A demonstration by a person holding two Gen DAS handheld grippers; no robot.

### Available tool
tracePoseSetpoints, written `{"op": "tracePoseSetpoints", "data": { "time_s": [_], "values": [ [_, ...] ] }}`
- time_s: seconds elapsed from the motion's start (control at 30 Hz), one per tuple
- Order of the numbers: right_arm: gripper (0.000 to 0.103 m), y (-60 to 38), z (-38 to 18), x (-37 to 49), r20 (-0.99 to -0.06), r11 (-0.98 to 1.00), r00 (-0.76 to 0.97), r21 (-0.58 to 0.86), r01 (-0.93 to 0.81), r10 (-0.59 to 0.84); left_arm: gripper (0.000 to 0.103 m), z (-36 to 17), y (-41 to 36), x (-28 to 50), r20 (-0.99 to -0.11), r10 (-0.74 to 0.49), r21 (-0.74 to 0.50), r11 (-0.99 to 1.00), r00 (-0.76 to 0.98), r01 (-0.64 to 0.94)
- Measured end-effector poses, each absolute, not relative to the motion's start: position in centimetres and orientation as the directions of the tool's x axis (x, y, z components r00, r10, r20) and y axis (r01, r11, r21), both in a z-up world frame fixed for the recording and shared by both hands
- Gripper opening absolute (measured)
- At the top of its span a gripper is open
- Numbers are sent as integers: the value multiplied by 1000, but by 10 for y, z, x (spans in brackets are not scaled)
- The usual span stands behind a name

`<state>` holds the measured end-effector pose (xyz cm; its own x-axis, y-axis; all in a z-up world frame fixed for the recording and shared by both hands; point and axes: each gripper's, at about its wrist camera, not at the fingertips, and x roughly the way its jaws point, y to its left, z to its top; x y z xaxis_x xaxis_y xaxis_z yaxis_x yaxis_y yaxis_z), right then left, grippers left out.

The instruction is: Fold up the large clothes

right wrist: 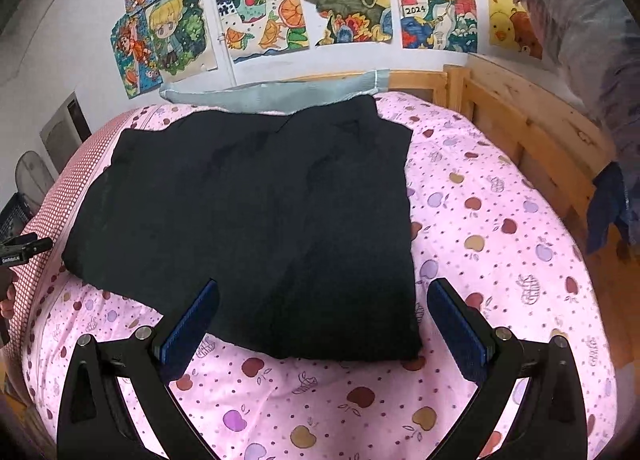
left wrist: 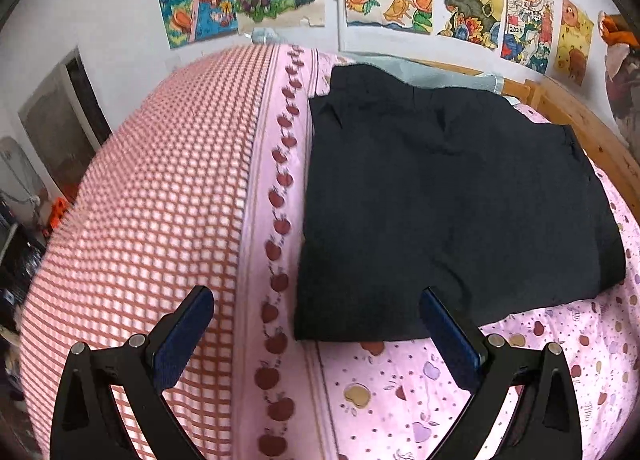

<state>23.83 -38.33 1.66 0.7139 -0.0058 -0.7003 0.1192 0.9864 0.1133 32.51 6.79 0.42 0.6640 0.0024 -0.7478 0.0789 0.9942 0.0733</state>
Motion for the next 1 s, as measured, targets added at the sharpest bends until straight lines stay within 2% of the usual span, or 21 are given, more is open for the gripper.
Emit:
{"op": "tracePoseSetpoints", "data": {
  "time_s": [0.2, 0.4, 0.57, 0.73, 0.83, 1.0],
  "values": [
    [101, -382, 23, 247, -689, 991, 725, 93, 93, -3, 103, 9, 74, 325, -737, 0, 82, 993, 676, 90],
    [101, -393, -2, 259, -700, 990, 713, 69, 125, -41, 103, -1, 79, 339, -729, 6, 102, 990, 684, 101],
    [101, -426, -15, 266, -706, 963, 696, 77, 257, -129, 103, -8, 89, 366, -757, -77, -14, 995, 649, 102],
    [101, -466, -13, 285, -682, 927, 731, 255, 277, -31, 103, -11, 93, 402, -754, -174, -121, 985, 634, 126],
    [101, -478, -22, 304, -703, 917, 709, 314, 246, 51, 103, -18, 81, 418, -763, -170, -90, 983, 624, 159],
    [101, -480, -33, 339, -725, 933, 686, 285, 218, 62, 103, -31, 74, 441, -785, -173, -84, 981, 595, 174]
  ]
}}
